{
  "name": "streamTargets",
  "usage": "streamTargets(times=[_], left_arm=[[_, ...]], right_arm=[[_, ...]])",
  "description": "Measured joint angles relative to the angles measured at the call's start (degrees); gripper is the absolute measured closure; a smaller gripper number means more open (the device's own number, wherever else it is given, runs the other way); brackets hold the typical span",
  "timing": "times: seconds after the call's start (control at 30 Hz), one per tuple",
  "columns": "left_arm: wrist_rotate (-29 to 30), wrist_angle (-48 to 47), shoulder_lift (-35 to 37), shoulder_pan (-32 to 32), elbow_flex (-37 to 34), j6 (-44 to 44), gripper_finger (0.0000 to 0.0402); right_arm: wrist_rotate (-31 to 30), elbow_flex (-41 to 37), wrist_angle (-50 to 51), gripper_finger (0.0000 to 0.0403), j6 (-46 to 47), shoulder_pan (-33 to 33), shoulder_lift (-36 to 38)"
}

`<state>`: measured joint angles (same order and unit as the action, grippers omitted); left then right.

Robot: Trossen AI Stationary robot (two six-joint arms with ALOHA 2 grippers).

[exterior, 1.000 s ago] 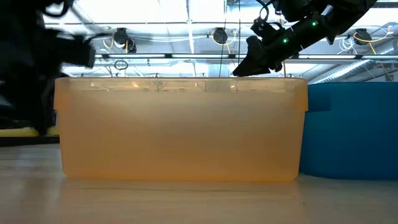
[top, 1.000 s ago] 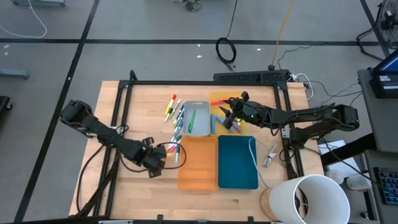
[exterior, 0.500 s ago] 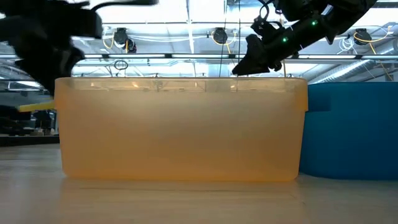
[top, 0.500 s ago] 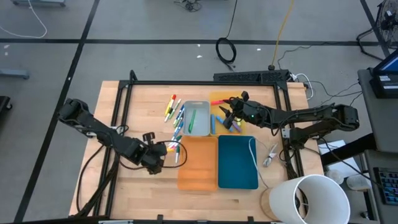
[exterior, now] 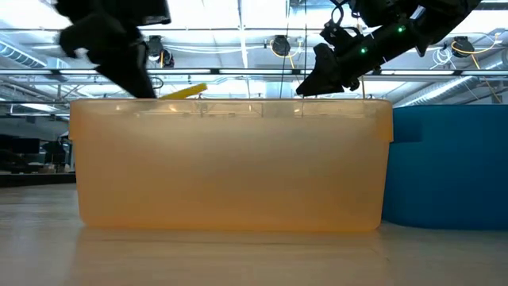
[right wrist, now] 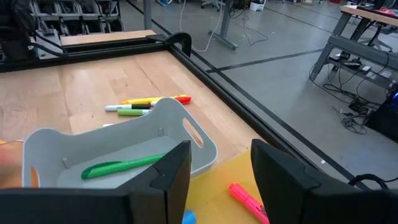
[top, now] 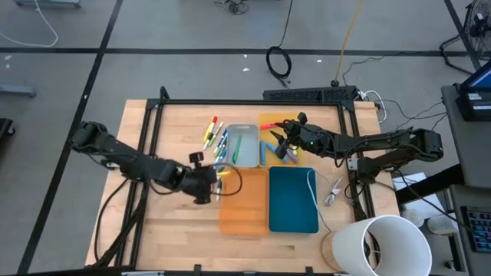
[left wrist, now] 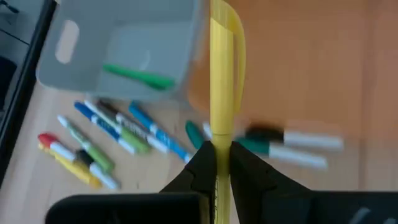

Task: Pick & Place Markers
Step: Put the yellow pen into the gray bin

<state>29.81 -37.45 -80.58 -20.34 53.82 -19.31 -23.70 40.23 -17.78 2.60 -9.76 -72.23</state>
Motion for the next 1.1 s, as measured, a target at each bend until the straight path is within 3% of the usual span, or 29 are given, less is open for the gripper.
streamTargets(times=[0.27, 0.67, 1.1], left_arm=[[-4.56, 12.24, 0.00, 9.93, 0.00, -2.90, 0.0374], [-10.74, 36.70, 0.02, 19.87, 0.03, 4.28, 0.0371], [-14.35, 39.61, -4.44, 28.16, 0.07, -0.95, 0.0370]], right_arm=[[0.00, 0.00, 0.01, 0.0248, -0.01, 0.00, 0.00], [0.00, 0.00, 0.02, 0.0248, -0.01, -0.01, 0.00], [0.00, 0.00, 0.02, 0.0248, -0.01, 0.00, 0.00]])
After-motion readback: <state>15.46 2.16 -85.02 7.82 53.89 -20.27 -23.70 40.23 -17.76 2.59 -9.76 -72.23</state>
